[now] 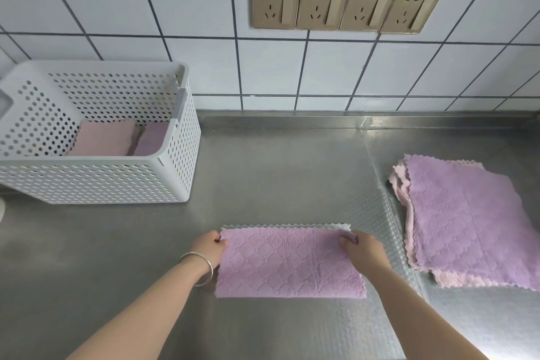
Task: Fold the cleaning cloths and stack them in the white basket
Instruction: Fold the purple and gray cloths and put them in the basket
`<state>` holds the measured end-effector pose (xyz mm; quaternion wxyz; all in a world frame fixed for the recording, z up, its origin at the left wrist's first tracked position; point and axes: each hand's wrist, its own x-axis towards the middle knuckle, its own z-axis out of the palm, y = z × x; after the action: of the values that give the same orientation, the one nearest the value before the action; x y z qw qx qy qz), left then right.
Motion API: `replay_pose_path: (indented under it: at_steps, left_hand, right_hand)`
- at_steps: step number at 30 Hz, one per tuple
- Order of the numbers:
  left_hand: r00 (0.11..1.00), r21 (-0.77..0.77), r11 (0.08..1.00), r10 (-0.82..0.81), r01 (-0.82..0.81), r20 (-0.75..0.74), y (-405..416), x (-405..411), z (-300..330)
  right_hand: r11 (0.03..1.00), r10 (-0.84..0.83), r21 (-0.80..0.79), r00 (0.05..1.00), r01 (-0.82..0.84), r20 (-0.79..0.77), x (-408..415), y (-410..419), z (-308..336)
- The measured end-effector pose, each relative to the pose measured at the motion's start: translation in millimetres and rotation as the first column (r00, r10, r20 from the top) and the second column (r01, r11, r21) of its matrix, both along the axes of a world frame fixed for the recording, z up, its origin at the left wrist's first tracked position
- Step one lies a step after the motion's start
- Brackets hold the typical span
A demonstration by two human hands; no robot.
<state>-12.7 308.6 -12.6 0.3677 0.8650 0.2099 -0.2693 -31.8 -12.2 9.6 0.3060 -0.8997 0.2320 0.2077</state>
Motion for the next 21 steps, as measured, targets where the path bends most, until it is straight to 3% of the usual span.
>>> replay_pose_path:
  at_steps: [6, 21]
  left_hand:
    - [0.994, 0.220, 0.970, -0.097, 0.106, -0.049, -10.1, 10.0, 5.1]
    - [0.979, 0.266, 0.949, -0.130, 0.169, -0.157, -10.3, 17.9, 0.5]
  right_hand:
    - [0.997, -0.021, -0.078, 1.000, 0.020, -0.015, 9.9, -0.4, -6.0]
    - [0.976, -0.067, -0.211, 0.998, 0.063, -0.013, 15.5, 5.3, -16.6]
